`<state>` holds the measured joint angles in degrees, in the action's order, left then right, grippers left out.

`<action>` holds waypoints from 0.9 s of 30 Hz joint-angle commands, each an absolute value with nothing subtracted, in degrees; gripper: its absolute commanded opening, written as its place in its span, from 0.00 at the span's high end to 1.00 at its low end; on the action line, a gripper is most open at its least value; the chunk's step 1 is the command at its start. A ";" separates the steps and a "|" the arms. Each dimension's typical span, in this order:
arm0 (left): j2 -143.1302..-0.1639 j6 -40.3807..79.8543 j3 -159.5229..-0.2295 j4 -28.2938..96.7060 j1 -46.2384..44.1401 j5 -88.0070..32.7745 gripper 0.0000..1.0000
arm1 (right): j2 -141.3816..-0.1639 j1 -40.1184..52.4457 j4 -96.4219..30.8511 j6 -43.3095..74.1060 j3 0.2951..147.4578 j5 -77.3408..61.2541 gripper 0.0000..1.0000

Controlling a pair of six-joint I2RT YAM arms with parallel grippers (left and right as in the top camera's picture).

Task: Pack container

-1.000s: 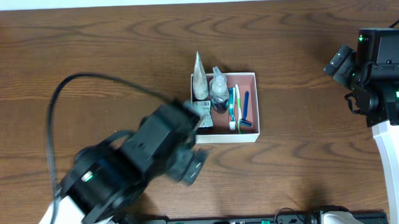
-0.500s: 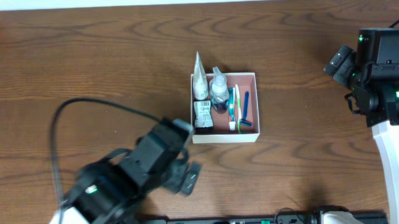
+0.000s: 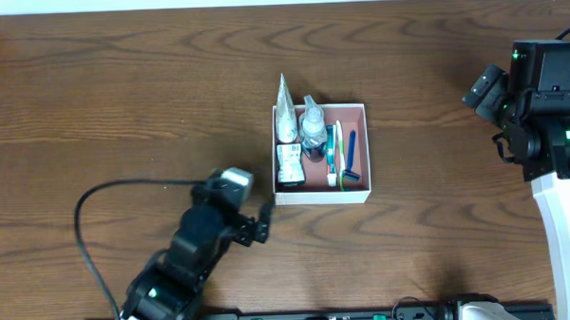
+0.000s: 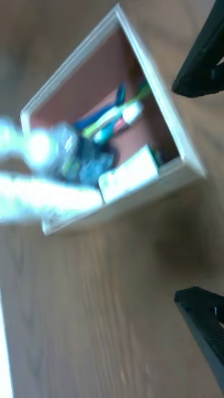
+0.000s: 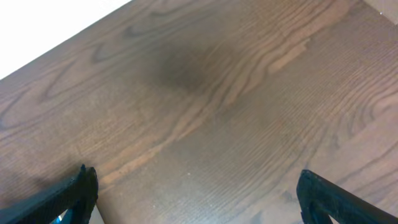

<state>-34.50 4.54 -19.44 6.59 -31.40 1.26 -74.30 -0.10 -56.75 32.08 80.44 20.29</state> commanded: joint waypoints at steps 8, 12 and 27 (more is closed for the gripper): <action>-18.09 -0.69 -9.10 2.90 -16.95 -5.78 0.02 | -74.26 -0.36 -56.82 32.75 80.66 20.73 0.01; -12.67 -3.40 -7.40 2.94 -12.78 -6.90 0.02 | -74.26 -0.36 -56.82 32.75 80.66 20.73 0.01; -4.73 -7.73 -4.82 4.16 -4.32 -6.92 0.02 | -74.26 -0.36 -56.82 32.75 80.66 20.73 0.01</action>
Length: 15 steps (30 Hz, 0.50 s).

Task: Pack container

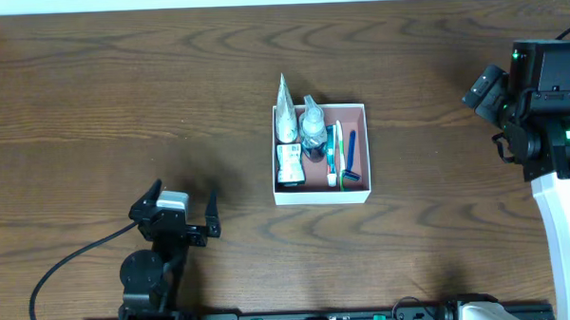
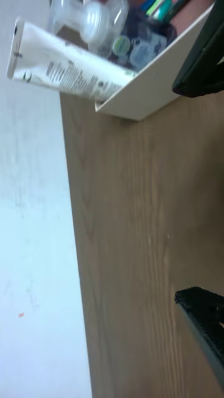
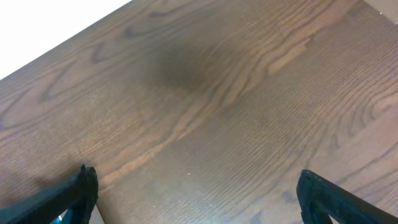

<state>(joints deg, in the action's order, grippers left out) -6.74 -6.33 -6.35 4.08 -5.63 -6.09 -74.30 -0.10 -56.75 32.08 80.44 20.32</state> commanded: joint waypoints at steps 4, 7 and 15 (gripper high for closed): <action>-1.52 -7.92 -2.55 4.10 -3.53 -6.87 0.02 | -74.26 -0.36 -56.82 32.75 80.66 20.73 0.01; -0.05 -8.19 -0.75 3.97 -3.53 -6.87 0.02 | -74.26 -0.36 -56.82 32.75 80.66 20.73 0.01; -0.10 -8.32 -0.23 3.57 -3.55 -6.66 0.02 | -74.26 -0.36 -56.82 32.75 80.66 20.73 0.01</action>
